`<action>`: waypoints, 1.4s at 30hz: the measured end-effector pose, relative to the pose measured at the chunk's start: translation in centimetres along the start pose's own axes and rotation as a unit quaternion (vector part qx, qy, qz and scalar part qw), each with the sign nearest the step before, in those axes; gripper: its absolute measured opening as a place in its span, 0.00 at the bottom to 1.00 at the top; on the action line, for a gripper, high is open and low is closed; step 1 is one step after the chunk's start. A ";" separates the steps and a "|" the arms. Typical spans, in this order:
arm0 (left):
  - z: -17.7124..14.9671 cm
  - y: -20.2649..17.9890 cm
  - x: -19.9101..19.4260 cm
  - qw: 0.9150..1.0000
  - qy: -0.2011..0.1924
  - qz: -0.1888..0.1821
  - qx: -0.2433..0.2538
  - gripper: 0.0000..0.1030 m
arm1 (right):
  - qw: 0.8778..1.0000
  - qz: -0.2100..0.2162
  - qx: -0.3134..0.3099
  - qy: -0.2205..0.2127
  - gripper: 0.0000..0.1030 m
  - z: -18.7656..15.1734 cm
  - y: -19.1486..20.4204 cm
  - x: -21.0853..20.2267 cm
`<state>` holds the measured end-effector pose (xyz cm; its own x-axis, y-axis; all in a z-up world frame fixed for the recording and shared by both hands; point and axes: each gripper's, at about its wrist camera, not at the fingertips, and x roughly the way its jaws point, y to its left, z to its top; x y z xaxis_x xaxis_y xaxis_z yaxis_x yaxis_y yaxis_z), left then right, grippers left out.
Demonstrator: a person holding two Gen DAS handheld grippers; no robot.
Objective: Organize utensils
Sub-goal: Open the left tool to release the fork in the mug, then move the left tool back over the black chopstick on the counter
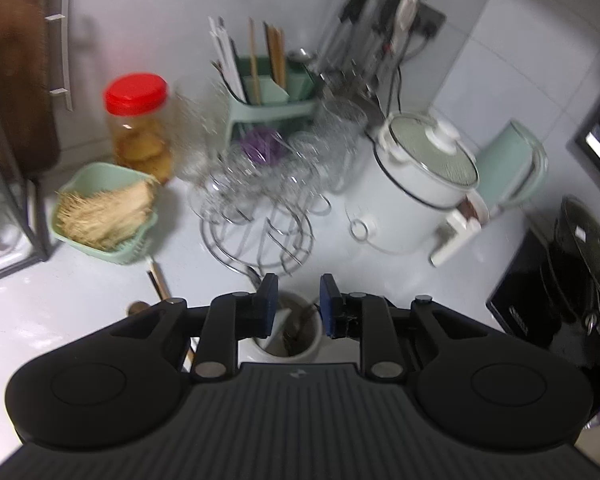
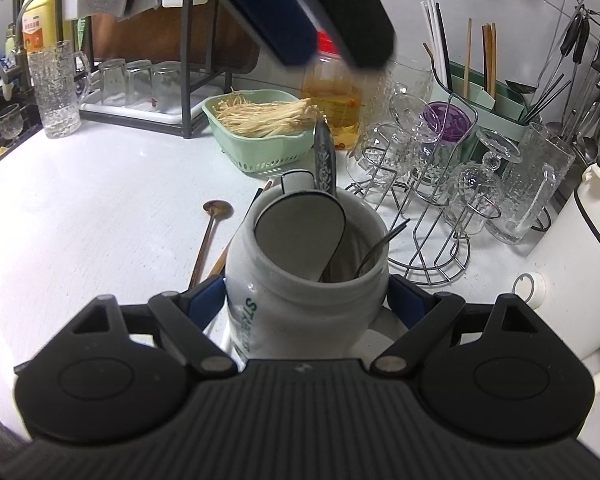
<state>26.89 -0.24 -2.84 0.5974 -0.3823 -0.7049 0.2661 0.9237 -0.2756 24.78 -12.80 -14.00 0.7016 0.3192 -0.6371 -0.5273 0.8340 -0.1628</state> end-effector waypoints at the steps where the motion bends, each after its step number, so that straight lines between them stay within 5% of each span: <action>1: -0.1 0.3 -0.4 1.000 -0.007 0.003 -0.004 0.25 | 1.000 -0.001 0.001 -0.001 0.87 0.0 0.0 0.0; 15: -4.0 6.9 -2.9 0.991 -0.050 0.042 -0.115 0.25 | 1.000 -0.001 -0.001 0.000 0.87 -0.1 -0.1 -0.1; 28: -10.3 10.5 3.7 0.989 0.048 0.046 -0.133 0.25 | 1.000 -0.017 0.012 0.007 0.87 -1.0 -1.2 -0.9; 42: -11.8 10.7 8.7 0.986 0.113 0.059 -0.109 0.25 | 1.000 -0.025 0.013 0.008 0.87 -2.2 -1.5 -2.2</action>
<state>26.01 6.62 -19.71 0.4233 -0.2793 -0.8619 0.0204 0.9540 -0.2991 22.92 -15.73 -14.03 0.7192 0.2695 -0.6404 -0.4791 0.8599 -0.1762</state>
